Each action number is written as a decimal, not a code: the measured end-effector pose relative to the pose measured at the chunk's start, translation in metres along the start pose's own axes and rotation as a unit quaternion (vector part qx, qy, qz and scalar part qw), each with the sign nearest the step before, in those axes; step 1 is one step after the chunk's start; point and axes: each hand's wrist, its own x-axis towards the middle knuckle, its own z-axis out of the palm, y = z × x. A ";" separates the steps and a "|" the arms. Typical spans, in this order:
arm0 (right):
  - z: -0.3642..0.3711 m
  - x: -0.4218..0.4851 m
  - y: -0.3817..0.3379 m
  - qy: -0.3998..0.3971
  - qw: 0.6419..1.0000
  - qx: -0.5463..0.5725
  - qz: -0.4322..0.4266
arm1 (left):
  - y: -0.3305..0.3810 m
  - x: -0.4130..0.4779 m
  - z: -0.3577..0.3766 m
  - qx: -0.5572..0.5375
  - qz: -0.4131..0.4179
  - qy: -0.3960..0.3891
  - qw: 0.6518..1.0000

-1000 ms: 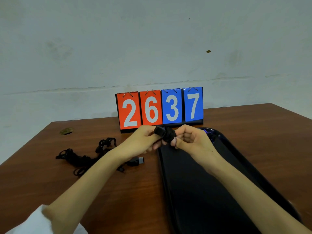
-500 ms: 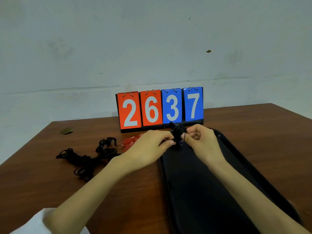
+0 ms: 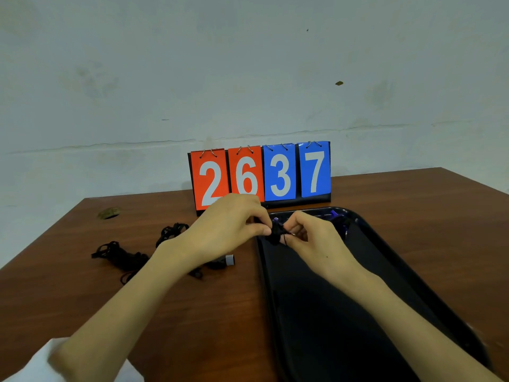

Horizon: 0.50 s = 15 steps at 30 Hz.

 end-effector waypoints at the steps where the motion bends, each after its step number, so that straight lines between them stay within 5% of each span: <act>1: 0.001 0.000 0.000 -0.009 1.000 -0.002 -0.006 | 0.000 0.000 0.000 -0.017 -0.007 0.008 1.000; 15: 0.000 -0.003 -0.004 -0.018 0.998 0.001 -0.062 | -0.008 0.007 0.015 -0.229 -0.111 0.059 0.965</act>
